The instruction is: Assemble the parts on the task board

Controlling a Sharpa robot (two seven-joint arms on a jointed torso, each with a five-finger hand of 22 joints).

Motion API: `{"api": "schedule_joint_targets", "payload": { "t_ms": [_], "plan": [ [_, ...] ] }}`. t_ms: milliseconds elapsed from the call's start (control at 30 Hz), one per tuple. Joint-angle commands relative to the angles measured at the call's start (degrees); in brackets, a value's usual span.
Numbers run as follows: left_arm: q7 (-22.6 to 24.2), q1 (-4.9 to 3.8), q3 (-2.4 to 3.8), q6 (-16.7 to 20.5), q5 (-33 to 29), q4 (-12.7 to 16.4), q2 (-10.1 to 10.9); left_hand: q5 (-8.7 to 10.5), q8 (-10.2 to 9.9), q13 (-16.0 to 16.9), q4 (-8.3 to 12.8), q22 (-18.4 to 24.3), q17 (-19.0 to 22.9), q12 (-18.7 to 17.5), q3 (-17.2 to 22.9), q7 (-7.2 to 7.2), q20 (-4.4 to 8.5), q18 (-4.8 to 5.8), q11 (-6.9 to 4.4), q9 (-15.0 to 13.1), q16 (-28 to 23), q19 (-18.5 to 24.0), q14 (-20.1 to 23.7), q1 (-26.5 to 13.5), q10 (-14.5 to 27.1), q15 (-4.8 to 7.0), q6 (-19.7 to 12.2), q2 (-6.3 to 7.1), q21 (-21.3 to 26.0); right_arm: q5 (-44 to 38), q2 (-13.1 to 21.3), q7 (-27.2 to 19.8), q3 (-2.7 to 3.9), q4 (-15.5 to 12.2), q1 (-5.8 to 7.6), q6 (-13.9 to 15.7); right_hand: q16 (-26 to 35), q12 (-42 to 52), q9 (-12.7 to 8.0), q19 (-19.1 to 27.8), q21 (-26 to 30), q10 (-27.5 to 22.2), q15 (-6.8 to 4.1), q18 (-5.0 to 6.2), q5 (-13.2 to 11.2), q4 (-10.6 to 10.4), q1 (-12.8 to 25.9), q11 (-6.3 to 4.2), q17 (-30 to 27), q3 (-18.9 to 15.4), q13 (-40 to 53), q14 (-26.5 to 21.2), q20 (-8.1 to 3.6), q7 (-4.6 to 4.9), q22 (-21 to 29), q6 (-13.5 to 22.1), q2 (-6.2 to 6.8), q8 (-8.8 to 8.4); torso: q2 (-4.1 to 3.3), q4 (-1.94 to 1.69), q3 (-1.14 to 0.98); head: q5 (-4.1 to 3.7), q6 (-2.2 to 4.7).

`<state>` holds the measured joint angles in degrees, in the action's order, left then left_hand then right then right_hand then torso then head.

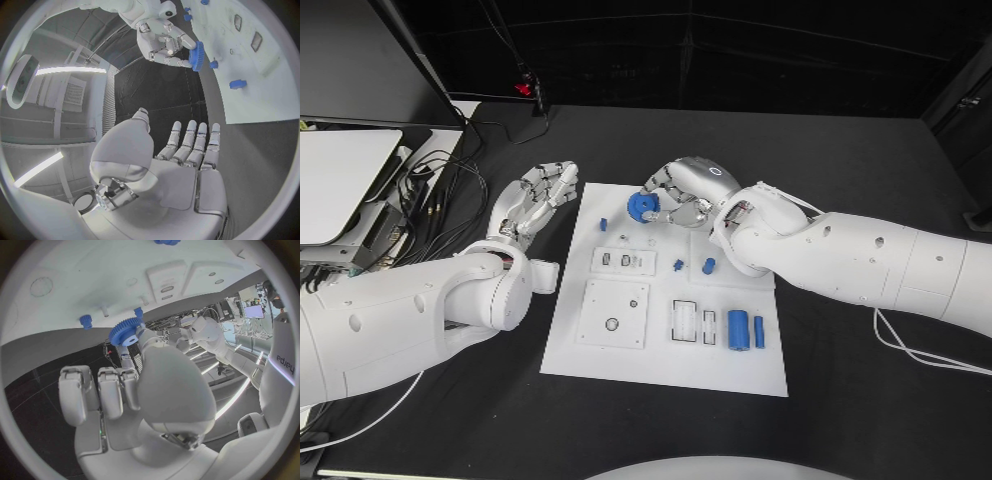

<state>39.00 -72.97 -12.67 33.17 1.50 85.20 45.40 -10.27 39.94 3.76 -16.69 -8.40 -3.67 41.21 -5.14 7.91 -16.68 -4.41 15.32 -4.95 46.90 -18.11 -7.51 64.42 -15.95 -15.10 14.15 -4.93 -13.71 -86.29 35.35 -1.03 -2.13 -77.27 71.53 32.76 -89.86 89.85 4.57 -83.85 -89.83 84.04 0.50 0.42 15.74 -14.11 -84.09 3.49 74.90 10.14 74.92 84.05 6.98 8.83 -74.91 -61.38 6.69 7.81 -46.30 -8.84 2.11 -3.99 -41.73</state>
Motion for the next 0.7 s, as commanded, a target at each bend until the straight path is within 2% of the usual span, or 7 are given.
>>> {"api": "schedule_joint_targets", "payload": {
  "t_ms": [33, 133, 300, 700],
  "plan": [
    [14.12, -0.08, 0.05, -0.54, 0.37, 0.03, -0.04, -0.27, 0.23, -0.01, -0.01, -0.07, -0.07, 0.35, -0.21, 9.18, 0.00, -0.24, 0.00, 0.10, 0.36, 0.31, 0.11, 0.39, -0.34, -0.25, 0.28, 0.03, -0.20, 1.70, -0.03, 0.62, 0.05, 0.22, 0.12, 0.24, -0.14, 0.15, 0.84, -6.15, -0.17, 5.96, 0.04, -0.42, 0.24, 0.16, -0.62, 0.01, 15.10, 0.16, 15.08, 5.95, -0.22, -1.64, -15.09, -2.31, 0.09, 0.07, 0.03, 0.07, 0.02, -0.09, -0.02],
    [14.11, -0.08, 0.04, -0.54, 0.37, 0.04, -0.04, -0.27, 0.23, -0.01, -0.01, -0.07, -0.07, 0.35, -0.21, 9.18, 0.00, -0.24, 0.00, 0.10, 0.36, 0.31, 0.11, 0.39, -0.34, -0.25, 0.28, 0.03, -0.20, 1.09, -0.17, 2.74, 0.05, 0.58, 0.12, -2.34, -0.14, 0.15, 0.84, -6.15, -0.17, 5.96, 0.04, -0.42, 0.24, 0.16, -0.62, 0.01, 15.10, 0.16, 15.08, 5.95, -0.22, -1.64, -15.09, -2.31, 0.09, 0.07, 0.03, 0.07, 0.01, -0.14, -0.04],
    [14.07, -0.08, 0.04, -0.56, 0.37, 0.08, -0.03, -0.28, 0.24, -0.01, -0.01, -0.07, -0.07, 0.36, -0.24, 9.18, 0.00, -0.24, 0.00, 0.11, 0.37, 0.32, 0.11, 0.41, -0.35, -0.25, 0.28, 0.01, -0.21, 0.31, -0.62, 4.56, 0.05, 1.22, 0.12, -4.83, -0.14, 0.15, 0.83, -6.15, -0.17, 5.96, 0.06, -0.42, 0.27, 0.15, -0.58, 0.03, 15.10, 0.17, 15.08, 5.95, -0.21, -1.62, -15.09, -2.31, 0.05, 0.03, 0.02, 0.01, -0.02, -0.20, 0.04],
    [14.08, -0.08, 0.04, -0.51, 0.37, 0.15, 0.01, -0.31, 0.26, -0.01, -0.01, -0.07, -0.07, 0.39, -0.34, 9.18, 0.01, -0.23, 0.00, 0.16, 0.40, 0.35, 0.10, 0.48, -0.36, -0.25, 0.29, -0.07, -0.22, -1.19, -2.65, 7.15, 0.05, 3.84, 0.12, -7.85, -0.14, 0.15, 0.77, -6.15, -0.17, 5.96, 0.10, -0.42, 0.27, 0.13, -0.45, 0.08, 15.10, 0.16, 15.08, 5.95, -0.19, -1.55, -15.09, -2.24, 0.00, -0.13, -0.02, -0.04, -0.03, -0.31, 0.10]
  ]
}}
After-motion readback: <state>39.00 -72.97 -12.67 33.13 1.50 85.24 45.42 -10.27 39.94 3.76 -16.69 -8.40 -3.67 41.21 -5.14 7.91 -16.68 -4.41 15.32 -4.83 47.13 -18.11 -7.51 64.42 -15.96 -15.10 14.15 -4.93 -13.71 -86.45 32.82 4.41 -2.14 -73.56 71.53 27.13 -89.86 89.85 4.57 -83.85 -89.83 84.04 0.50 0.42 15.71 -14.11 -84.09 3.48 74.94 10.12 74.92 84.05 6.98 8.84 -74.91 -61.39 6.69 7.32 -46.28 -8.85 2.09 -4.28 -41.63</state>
